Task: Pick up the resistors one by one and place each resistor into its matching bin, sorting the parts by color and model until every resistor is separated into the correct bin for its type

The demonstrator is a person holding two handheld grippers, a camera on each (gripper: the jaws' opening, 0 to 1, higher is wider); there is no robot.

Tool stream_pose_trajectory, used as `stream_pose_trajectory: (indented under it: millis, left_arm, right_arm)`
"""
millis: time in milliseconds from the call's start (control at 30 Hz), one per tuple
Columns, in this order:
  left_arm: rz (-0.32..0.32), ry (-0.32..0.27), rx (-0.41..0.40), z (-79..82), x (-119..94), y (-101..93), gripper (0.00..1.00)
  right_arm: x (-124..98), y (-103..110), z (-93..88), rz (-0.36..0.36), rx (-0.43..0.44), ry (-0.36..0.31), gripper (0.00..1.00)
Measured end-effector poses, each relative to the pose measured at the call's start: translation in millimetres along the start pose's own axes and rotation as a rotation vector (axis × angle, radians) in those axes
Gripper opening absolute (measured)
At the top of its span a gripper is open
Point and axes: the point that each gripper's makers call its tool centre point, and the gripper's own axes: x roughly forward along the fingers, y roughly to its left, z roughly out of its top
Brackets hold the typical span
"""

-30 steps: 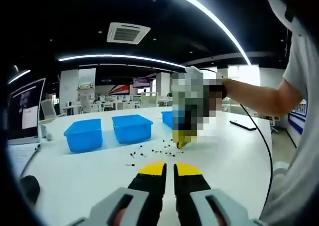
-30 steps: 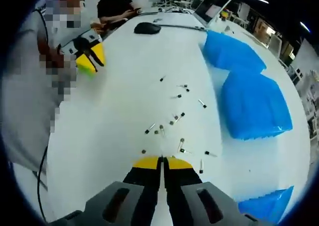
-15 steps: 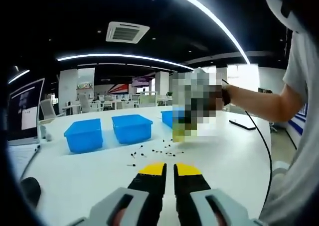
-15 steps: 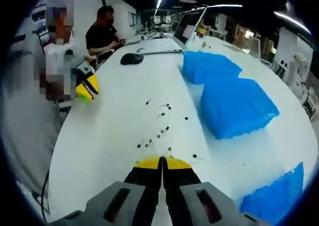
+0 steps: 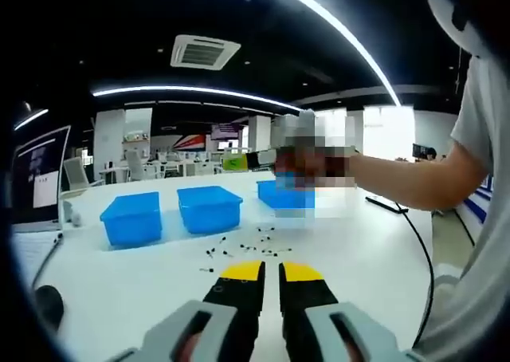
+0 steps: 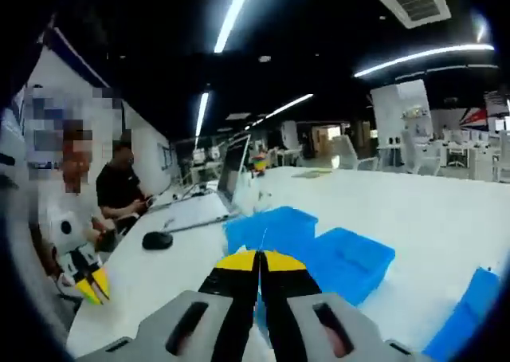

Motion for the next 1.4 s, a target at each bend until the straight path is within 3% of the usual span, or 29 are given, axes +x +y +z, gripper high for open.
stream_pose_trajectory:
  millis: [233, 500, 900, 1100, 1167, 1233, 1400]
  left_arm:
    - [-0.007, 0.016, -0.005, -2.6, 2, -5.1, 0.1]
    - [-0.003, 0.013, -0.005, -0.4, 4, -4.2, 0.11]
    - [-0.004, 0.02, -0.007, -3.1, 8, -3.6, 0.11]
    - [-0.002, 0.021, -0.009, -3.9, 7, -4.5, 0.11]
    - [-0.003, 0.023, -0.008, -4.9, 7, -5.1, 0.11]
    - [-0.008, 0.03, -0.007, -7.0, 7, -6.2, 0.11]
    - [-0.022, 0.028, -0.001, -6.8, 8, -11.3, 0.11]
  right_arm:
    - [22, -12, -2.9, -0.058, -0.011, 0.011, 0.04]
    - [18, -35, -21.9, -0.122, 0.031, 0.056, 0.1]
    - [8, -32, -20.5, -0.108, 0.01, 0.061, 0.11]
    - [-3, -17, -10.6, -0.071, -0.02, 0.057, 0.11]
    - [-8, -11, -9.9, -0.05, -0.046, 0.079, 0.11]
    - [-17, -2, -13.9, -0.021, -0.095, 0.143, 0.11]
    - [-39, 24, -37.8, 0.068, -0.203, 0.356, 0.14]
